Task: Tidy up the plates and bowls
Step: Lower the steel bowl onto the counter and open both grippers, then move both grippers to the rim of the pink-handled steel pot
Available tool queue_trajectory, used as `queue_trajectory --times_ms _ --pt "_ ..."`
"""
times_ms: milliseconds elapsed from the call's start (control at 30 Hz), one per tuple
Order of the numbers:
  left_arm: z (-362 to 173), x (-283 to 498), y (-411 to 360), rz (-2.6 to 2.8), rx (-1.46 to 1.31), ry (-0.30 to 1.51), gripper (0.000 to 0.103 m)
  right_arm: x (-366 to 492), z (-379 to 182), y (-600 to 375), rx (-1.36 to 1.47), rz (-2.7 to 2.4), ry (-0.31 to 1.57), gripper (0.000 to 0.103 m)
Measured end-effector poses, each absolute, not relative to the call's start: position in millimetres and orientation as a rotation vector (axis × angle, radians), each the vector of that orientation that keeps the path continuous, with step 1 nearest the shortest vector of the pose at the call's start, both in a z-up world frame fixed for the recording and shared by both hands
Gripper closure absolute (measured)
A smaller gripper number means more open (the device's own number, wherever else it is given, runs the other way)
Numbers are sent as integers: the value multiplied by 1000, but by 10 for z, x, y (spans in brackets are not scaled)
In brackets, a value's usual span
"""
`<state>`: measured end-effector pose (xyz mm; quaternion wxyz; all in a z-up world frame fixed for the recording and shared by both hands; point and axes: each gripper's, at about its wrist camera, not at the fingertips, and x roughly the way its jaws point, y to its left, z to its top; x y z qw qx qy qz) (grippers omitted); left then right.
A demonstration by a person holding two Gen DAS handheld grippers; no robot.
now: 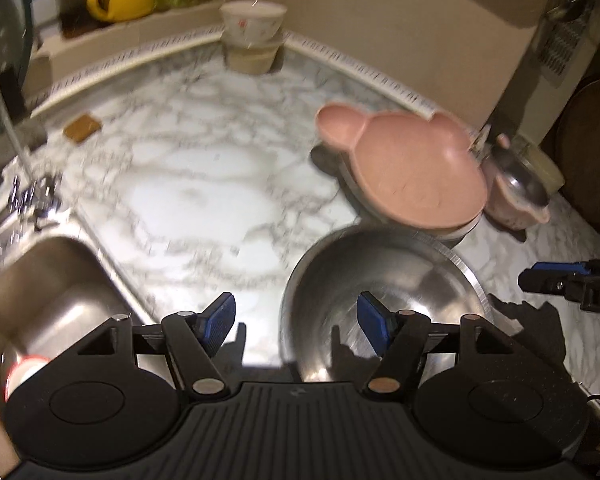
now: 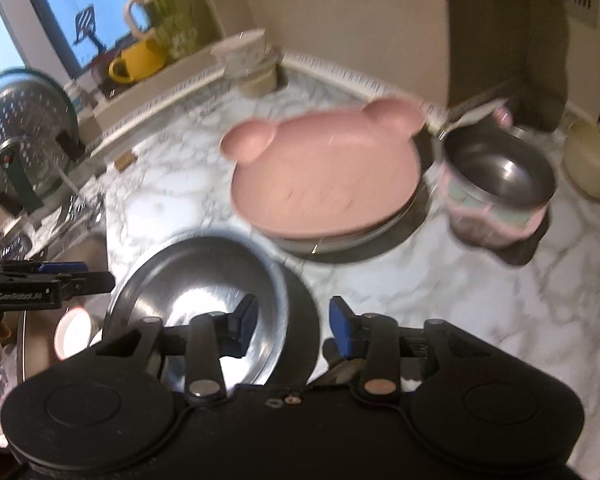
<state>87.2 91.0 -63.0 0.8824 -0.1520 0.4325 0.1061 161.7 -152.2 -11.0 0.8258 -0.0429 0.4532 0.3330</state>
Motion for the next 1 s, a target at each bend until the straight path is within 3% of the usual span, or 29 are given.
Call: queue_trajectory --times_ms 100,200,367,467,733,800,1000 --pt "-462 979 835 203 -283 864 35 1698 25 -1624 -90 692 920 55" --pt "-306 1106 757 187 -256 827 27 1771 134 -1724 -91 687 894 52" --pt "-104 1386 519 114 -196 790 27 1877 290 -1901 -82 656 841 39" --pt "-35 1577 340 62 -167 773 26 1973 343 -2036 -62 626 822 37" --pt "87 2113 -58 -53 -141 740 23 2244 354 -2304 -26 556 804 17" --pt "75 2256 -151 -75 -140 746 23 2328 337 -2356 -19 540 808 8" --pt "-22 2639 -385 -108 -153 786 23 2662 254 -2476 1 507 848 4"
